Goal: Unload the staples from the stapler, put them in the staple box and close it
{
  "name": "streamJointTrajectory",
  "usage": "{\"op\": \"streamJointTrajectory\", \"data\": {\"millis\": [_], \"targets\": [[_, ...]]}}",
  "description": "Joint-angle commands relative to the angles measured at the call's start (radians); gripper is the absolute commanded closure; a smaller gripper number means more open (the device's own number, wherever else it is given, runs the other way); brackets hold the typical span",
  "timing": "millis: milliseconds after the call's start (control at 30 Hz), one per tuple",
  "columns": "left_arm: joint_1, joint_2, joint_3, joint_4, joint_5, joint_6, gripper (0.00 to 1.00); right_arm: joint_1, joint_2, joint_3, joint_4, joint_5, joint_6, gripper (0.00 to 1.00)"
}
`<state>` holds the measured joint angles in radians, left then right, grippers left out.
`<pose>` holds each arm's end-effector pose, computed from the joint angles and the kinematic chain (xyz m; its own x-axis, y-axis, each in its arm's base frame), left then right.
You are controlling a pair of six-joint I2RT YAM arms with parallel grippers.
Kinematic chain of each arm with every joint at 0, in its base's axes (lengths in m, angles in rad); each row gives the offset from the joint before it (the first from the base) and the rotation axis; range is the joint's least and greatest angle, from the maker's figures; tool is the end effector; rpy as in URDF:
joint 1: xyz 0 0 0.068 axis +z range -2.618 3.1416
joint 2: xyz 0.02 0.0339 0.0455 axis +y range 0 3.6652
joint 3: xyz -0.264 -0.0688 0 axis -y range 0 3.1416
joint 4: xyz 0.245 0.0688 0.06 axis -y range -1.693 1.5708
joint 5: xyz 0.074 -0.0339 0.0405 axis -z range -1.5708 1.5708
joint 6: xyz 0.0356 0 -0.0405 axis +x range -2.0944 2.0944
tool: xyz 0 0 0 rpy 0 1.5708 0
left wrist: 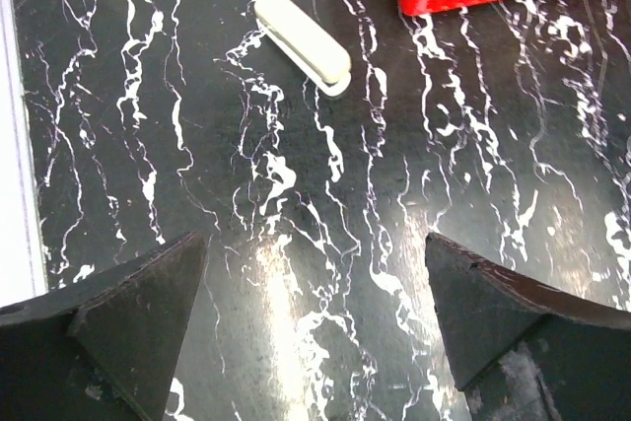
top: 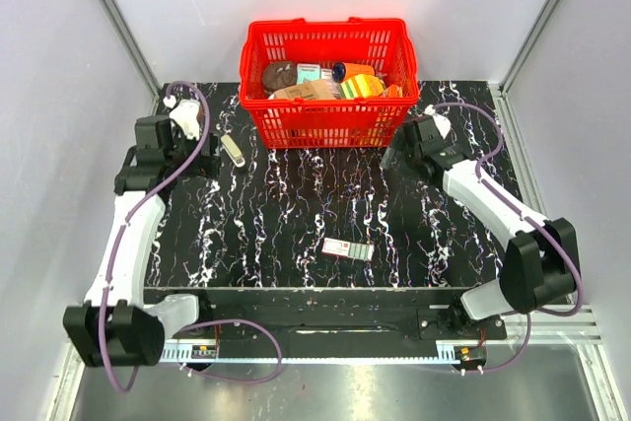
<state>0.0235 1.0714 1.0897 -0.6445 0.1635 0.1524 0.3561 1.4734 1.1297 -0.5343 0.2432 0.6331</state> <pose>0.2259 -0.0005 0.3458 -0.5626 0.1366 -0.8153 0.1964 0.9801 0.0287 0.2978 0.1016 0.2667 -0.6963 0.3537 -0.6245 0.2701 0.9353 0.2285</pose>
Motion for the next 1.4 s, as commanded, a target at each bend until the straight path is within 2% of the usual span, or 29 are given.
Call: {"op": "streamJointTrajectory", "data": {"millis": [0, 167, 267, 500, 633, 800, 1100, 1367], "targets": [[0.003, 0.135, 0.012, 0.117, -0.101, -0.131, 0.01, 0.07, -0.094, -0.013, 0.086, 0.042, -0.041, 0.01], [0.003, 0.243, 0.022, 0.227, -0.067, -0.149, 0.01, 0.141, -0.107, -0.007, 0.053, 0.123, -0.059, 0.01], [0.003, 0.34, 0.044, 0.261, -0.093, -0.149, 0.01, 0.175, -0.131, -0.024, 0.063, 0.159, -0.069, 0.01], [-0.004, 0.55, 0.163, 0.246, -0.242, -0.303, 0.01, 0.271, -0.202, -0.076, 0.126, 0.266, -0.125, 0.01], [-0.008, 0.642, 0.243, 0.252, -0.205, -0.35, 0.01, 0.352, -0.232, -0.117, 0.171, 0.347, -0.17, 0.01], [-0.039, 0.742, 0.329, 0.259, -0.19, -0.375, 0.01, 0.415, -0.265, -0.171, 0.25, 0.364, -0.217, 0.01], [-0.083, 0.9, 0.446, 0.204, -0.282, -0.382, 0.01, 0.498, -0.272, -0.203, 0.318, 0.436, -0.269, 0.02], [-0.076, 0.923, 0.418, 0.238, -0.282, -0.393, 0.16, 0.529, -0.308, -0.196, 0.342, 0.458, -0.299, 0.04]]}}
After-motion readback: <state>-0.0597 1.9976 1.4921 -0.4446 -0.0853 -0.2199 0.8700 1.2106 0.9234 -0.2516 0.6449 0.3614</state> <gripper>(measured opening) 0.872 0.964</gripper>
